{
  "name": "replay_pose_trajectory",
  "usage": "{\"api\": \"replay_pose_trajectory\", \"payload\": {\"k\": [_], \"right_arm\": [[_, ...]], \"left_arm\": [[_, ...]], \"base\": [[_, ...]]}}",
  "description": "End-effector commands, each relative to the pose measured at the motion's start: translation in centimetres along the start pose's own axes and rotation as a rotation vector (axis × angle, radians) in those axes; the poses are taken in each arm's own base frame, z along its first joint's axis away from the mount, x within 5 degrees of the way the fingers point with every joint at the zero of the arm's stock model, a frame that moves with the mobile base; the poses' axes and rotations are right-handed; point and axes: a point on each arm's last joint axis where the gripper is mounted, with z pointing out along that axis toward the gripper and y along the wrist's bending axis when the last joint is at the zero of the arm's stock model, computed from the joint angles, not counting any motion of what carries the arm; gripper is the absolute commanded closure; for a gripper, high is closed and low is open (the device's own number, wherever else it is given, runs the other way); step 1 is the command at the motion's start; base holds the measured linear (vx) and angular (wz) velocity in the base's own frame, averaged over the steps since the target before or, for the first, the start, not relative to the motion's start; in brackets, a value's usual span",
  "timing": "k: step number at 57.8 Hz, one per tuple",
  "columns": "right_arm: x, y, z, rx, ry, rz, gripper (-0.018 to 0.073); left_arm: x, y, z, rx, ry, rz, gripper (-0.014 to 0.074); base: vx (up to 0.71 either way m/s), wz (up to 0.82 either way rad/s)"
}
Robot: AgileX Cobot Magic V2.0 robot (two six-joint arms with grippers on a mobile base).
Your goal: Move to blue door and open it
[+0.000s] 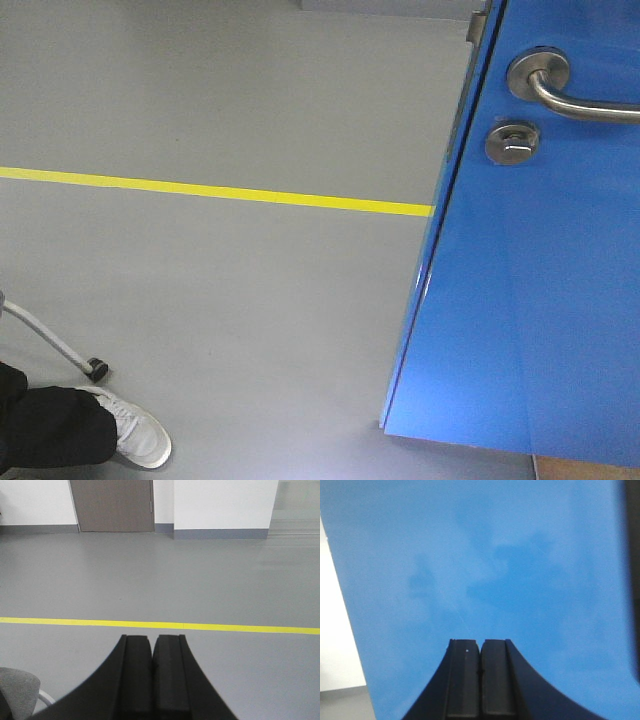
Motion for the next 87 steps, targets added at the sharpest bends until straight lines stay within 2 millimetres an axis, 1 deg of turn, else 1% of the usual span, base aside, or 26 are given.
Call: {"api": "replay_pose_trajectory", "payload": {"k": [1, 6, 12, 14, 15, 18, 19, 22, 27, 31, 38, 44, 48, 51, 58, 59, 62, 68, 87], "right_arm": [[1.6, -0.6, -3.9, 0.044, -0.105, -0.046, 0.0547], [4.5, -0.8, -7.2, 0.039, -0.059, -0.101, 0.0547], [8.2, -1.0, -10.7, 0.014, 0.010, -0.130, 0.0547], [9.0, -0.9, -11.9, 0.003, 0.012, -0.142, 0.0547], [9.8, -1.0, -12.3, -0.002, 0.032, -0.146, 0.0547], [11.2, -1.0, -14.0, -0.016, 0.033, -0.155, 0.0547], [12.0, -1.1, -14.3, -0.019, 0.046, -0.156, 0.0547], [13.3, -1.2, -15.6, -0.025, 0.032, -0.160, 0.0547], [15.5, -1.6, -16.7, -0.028, 0.032, -0.160, 0.0547], [17.1, -1.9, -17.1, -0.027, 0.041, -0.160, 0.0547], [20.0, -2.6, -16.5, -0.017, 0.149, -0.151, 0.0547], [22.3, -3.2, -16.0, -0.006, 0.232, -0.176, 0.0547], [23.8, -3.7, -15.9, 0.016, 0.258, -0.171, 0.0547], [25.2, -4.2, -15.9, 0.045, 0.270, -0.155, 0.0547], [27.1, -5.0, -16.1, 0.092, 0.287, -0.154, 0.0547], [27.3, -5.1, -16.2, 0.099, 0.288, -0.142, 0.0547], [27.5, -5.3, -16.3, 0.107, 0.320, -0.185, 0.0547], [27.5, -5.5, -16.3, 0.131, 0.316, -0.217, 0.0547], [26.7, -5.3, -16.1, 0.122, 0.225, -0.165, 0.0547]], "left_arm": [[-1.7, 0.0, -0.4, 0.007, -0.124, -0.008, 0.0524], [-1.7, 0.0, -0.4, 0.007, -0.124, -0.008, 0.0524], [-1.7, 0.0, -0.4, 0.007, -0.124, -0.008, 0.0524], [-1.7, 0.0, -0.4, 0.007, -0.124, -0.008, 0.0524], [-1.7, 0.0, -0.4, 0.007, -0.124, -0.008, 0.0524], [-1.7, 0.0, -0.4, 0.007, -0.124, -0.008, 0.0524], [-1.7, 0.0, -0.4, 0.007, -0.124, -0.008, 0.0524], [-1.7, 0.0, -0.4, 0.007, -0.124, -0.008, 0.0524], [-1.7, 0.0, -0.4, 0.007, -0.124, -0.008, 0.0524], [-1.7, 0.0, -0.4, 0.007, -0.124, -0.008, 0.0524], [-1.7, 0.0, -0.4, 0.007, -0.124, -0.008, 0.0524], [-1.7, 0.0, -0.4, 0.007, -0.124, -0.008, 0.0524], [-1.7, 0.0, -0.4, 0.007, -0.124, -0.008, 0.0524], [-1.7, 0.0, -0.4, 0.007, -0.124, -0.008, 0.0524], [-1.7, 0.0, -0.4, 0.007, -0.124, -0.008, 0.0524], [-1.7, 0.0, -0.4, 0.007, -0.124, -0.008, 0.0524], [-1.7, 0.0, -0.4, 0.007, -0.124, -0.008, 0.0524], [-1.7, 0.0, -0.4, 0.007, -0.124, -0.008, 0.0524], [-1.7, 0.0, -0.4, 0.007, -0.124, -0.008, 0.0524]], "base": [[0.00, 0.00], [0.00, 0.00], [0.00, 0.00], [0.00, 0.00], [0.00, 0.00], [0.00, 0.00], [0.00, 0.00], [0.00, 0.00], [0.00, 0.00], [0.00, 0.00], [0.00, 0.00], [0.00, 0.00], [0.00, 0.00], [0.00, 0.00], [0.00, 0.00], [0.00, 0.00], [0.00, 0.00], [0.00, 0.00], [0.00, 0.00]]}}
